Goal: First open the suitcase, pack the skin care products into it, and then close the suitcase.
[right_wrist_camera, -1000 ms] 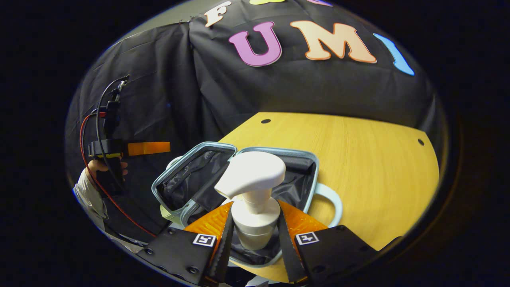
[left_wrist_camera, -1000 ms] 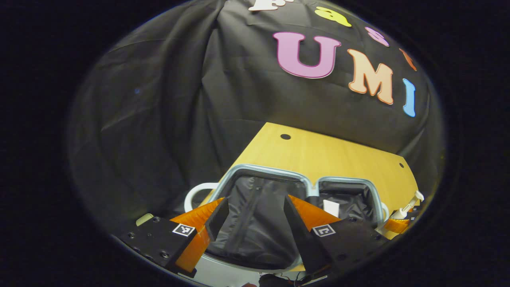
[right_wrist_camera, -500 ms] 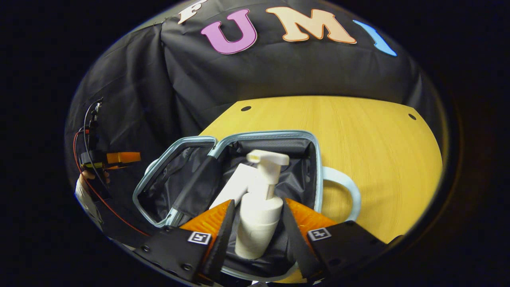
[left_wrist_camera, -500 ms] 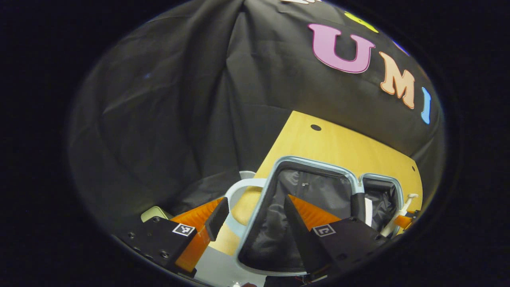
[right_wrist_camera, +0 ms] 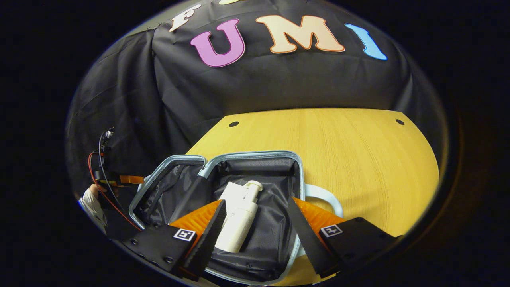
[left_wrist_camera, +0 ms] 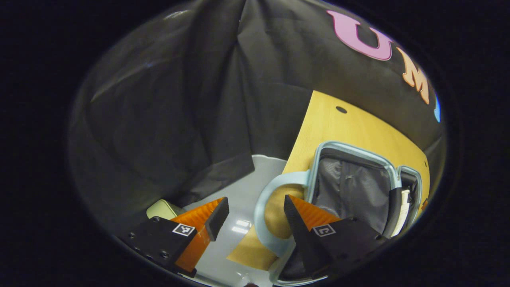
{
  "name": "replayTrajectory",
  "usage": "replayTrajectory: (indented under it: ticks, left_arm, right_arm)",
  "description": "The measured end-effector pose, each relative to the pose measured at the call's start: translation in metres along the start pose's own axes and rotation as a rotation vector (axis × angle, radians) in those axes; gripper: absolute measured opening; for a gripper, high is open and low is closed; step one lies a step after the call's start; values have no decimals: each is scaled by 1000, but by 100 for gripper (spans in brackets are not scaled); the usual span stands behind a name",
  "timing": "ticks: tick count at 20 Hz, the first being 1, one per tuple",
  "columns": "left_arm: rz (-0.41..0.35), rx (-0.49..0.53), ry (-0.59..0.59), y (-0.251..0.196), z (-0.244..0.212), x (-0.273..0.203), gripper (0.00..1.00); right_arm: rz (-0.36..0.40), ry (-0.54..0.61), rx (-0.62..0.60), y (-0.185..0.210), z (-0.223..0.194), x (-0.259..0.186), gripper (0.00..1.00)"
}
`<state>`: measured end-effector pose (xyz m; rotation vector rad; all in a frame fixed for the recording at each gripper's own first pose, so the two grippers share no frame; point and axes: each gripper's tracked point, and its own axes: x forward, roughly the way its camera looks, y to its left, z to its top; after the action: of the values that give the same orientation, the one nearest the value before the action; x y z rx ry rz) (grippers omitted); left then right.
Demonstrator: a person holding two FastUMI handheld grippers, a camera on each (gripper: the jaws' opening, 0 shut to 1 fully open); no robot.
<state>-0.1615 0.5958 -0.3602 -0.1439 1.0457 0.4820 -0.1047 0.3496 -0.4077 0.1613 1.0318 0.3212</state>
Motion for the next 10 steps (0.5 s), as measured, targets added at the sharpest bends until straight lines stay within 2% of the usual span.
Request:
replayTrajectory:
  ticks: [3, 5, 7, 10]
  left_arm:
    - [-19, 18, 75, 2, -14, 23, 92]
    - [-45, 19, 108, 4, -14, 25, 84]
    - [-67, 5, 96, -3, -12, 30, 66]
    - [-94, 3, 96, -19, -11, 25, 13]
  right_arm:
    - [-18, -6, 6, -2, 5, 0, 98]
    - [-27, -15, 3, -3, 9, -2, 98]
    - [-30, -14, -2, -2, 8, -1, 98]
    - [-23, -17, -4, -1, 8, -2, 98]
